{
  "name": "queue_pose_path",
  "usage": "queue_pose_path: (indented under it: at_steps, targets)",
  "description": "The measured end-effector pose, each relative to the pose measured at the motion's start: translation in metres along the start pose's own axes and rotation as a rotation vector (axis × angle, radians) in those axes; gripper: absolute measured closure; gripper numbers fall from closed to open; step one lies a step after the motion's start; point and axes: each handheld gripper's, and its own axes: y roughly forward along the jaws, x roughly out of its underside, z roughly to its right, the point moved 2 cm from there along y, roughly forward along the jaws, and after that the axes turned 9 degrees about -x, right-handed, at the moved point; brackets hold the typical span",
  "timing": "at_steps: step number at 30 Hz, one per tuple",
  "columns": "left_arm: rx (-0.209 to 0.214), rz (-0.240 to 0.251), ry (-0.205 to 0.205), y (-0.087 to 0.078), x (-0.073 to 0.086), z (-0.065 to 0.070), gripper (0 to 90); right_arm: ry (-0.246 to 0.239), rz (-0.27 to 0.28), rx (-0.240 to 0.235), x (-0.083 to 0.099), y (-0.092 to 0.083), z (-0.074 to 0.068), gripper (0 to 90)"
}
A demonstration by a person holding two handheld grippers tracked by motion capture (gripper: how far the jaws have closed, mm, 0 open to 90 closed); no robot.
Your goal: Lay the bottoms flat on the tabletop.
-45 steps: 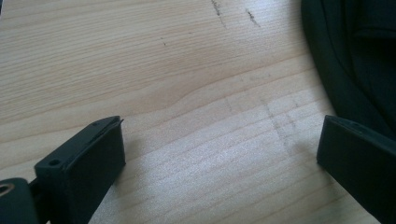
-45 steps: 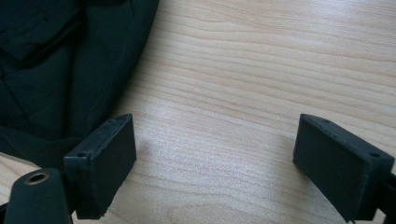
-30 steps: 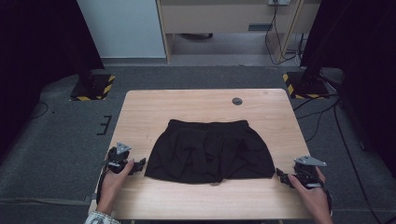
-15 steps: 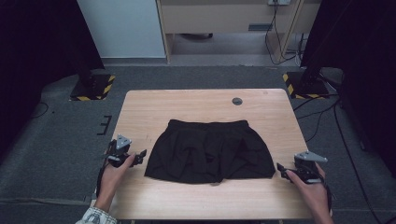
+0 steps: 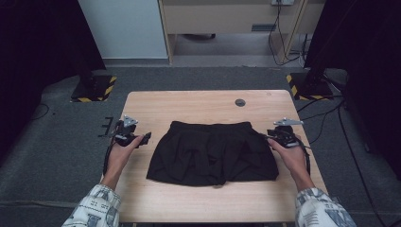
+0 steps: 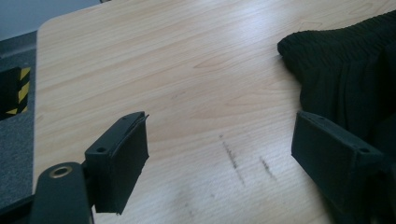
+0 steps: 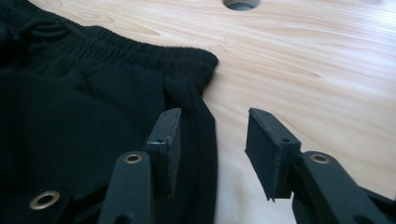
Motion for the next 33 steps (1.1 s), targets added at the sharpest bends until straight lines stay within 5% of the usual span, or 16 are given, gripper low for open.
queue_pose_path:
  at_steps: [3, 9, 15, 20, 23, 25, 33]
  targets:
    - [-0.001, -0.028, 0.011, 0.01, -0.009, 0.008, 17.5, -0.007, -0.024, -0.022, -0.009, 0.02, -0.002, 54.4]
    - [0.03, -0.053, 0.01, 0.026, -0.026, 0.025, 19.8, -0.007, -0.132, 0.023, -0.014, 0.046, 0.0, 52.4]
    - [0.07, -0.082, 0.036, 0.035, -0.03, 0.039, 25.6, -0.014, -0.19, 0.016, -0.006, 0.053, 0.002, 57.4]
    - [0.132, -0.099, 0.016, 0.045, -0.028, 0.043, 28.9, -0.029, -0.197, 0.035, -0.005, 0.053, -0.003, 62.8]
    - [0.145, -0.102, -0.006, 0.05, -0.027, 0.046, 31.3, -0.04, -0.204, 0.033, -0.005, 0.054, -0.007, 70.9]
    - [0.135, -0.12, 0.024, 0.052, -0.026, 0.049, 31.6, -0.047, -0.203, 0.025, -0.005, 0.054, -0.008, 74.6]
    - [0.172, -0.165, 0.023, 0.063, -0.02, 0.056, 44.6, -0.037, -0.209, -0.017, -0.005, 0.053, -0.007, 83.1]
